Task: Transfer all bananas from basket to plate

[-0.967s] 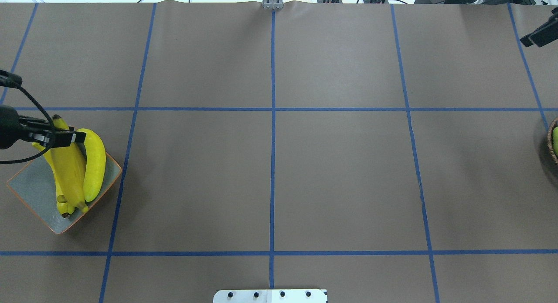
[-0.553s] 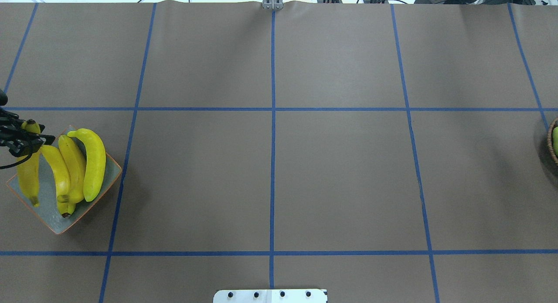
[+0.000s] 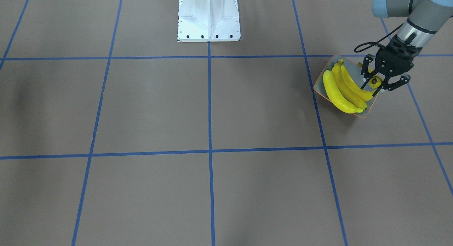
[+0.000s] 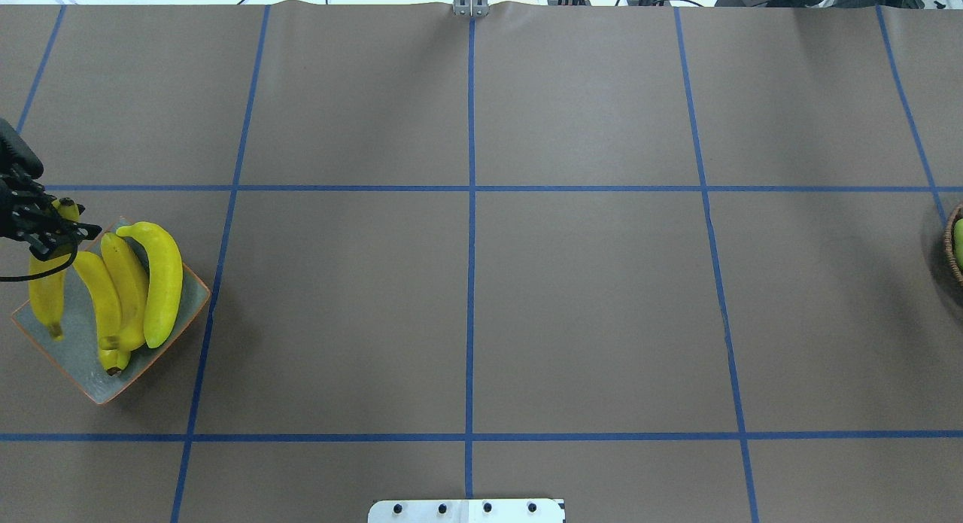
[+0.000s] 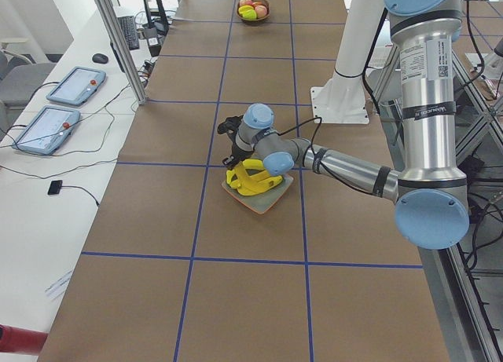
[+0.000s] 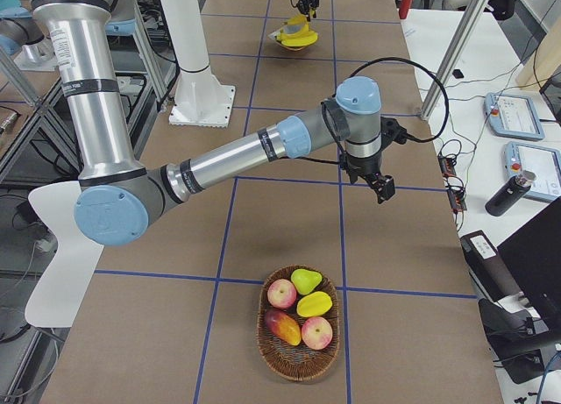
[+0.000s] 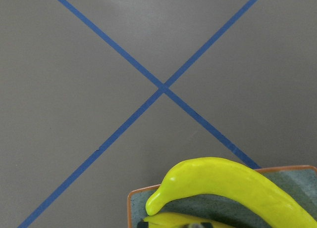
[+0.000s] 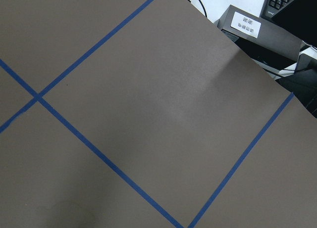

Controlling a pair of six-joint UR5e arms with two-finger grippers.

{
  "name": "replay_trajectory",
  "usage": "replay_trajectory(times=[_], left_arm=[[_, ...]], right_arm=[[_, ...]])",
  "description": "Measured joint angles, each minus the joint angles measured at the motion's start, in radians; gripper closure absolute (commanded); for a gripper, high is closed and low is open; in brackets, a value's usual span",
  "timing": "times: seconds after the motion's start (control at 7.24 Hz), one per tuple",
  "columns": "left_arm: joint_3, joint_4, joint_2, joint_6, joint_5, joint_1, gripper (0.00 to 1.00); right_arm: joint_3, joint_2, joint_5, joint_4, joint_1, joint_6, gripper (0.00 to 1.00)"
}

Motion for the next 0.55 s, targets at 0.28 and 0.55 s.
replay_trajectory(times=[0.28,0.55], left_arm=[[0.005,0.010,-0.011,-0.006,-0.002,0.047,0.50],[0.021,0.011,-0.026,-0.007,-0.003,0.074,0.12]], right_arm=[[-0.001,-0.004,-0.001,-0.001,0.003,-0.001,0.00],[-0.001,-0.007,-0.003,-0.001,0.006,0.000,0.00]])
